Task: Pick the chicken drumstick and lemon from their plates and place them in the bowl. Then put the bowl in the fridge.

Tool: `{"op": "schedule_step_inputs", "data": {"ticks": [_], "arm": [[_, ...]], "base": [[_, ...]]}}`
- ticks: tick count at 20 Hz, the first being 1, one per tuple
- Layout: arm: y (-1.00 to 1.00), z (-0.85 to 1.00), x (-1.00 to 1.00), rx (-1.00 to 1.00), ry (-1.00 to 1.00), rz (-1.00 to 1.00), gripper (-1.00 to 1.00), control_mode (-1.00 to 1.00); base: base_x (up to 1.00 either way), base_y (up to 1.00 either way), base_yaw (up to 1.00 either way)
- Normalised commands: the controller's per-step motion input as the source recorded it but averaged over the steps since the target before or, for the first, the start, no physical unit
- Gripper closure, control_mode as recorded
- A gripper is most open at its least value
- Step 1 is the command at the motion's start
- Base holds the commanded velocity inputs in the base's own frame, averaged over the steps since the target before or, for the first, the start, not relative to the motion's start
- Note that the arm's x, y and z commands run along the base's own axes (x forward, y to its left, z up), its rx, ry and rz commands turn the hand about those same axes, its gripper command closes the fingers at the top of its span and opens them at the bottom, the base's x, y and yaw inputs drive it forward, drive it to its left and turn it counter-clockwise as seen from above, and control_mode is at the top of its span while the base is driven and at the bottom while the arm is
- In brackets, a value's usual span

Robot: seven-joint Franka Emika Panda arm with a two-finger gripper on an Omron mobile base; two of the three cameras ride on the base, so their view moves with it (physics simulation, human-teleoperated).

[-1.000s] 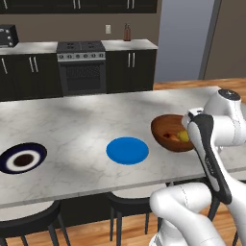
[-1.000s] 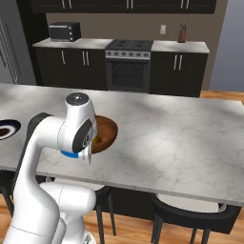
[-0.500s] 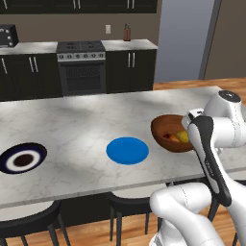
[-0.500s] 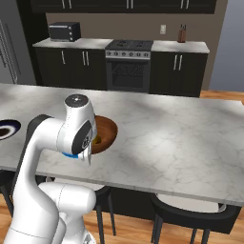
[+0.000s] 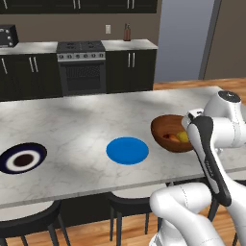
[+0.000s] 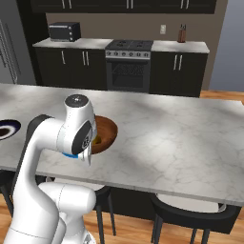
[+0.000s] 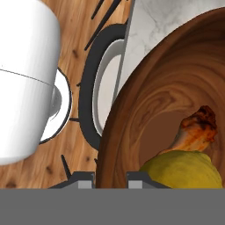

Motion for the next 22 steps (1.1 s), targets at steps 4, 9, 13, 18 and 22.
{"op": "schedule_step_inputs", "data": {"ticks": [4, 9, 13, 18, 22], "arm": [[0.0, 0.0, 0.0, 0.0, 0.0, 0.0, 1.0, 1.0], [0.0, 0.0, 0.0, 0.0, 0.0, 0.0, 1.0, 1.0], [0.0, 0.0, 0.0, 0.0, 0.0, 0.0, 1.0, 1.0], [0.0, 0.0, 0.0, 0.0, 0.0, 0.0, 1.0, 1.0], [0.0, 0.0, 0.0, 0.0, 0.0, 0.0, 1.0, 1.0]], "base": [[-0.24, 0.0, 0.0], [-0.67, 0.0, -0.06], [-0.43, 0.26, -0.02], [-0.02, 0.89, 0.0], [0.0, 0.94, 0.0]]}}
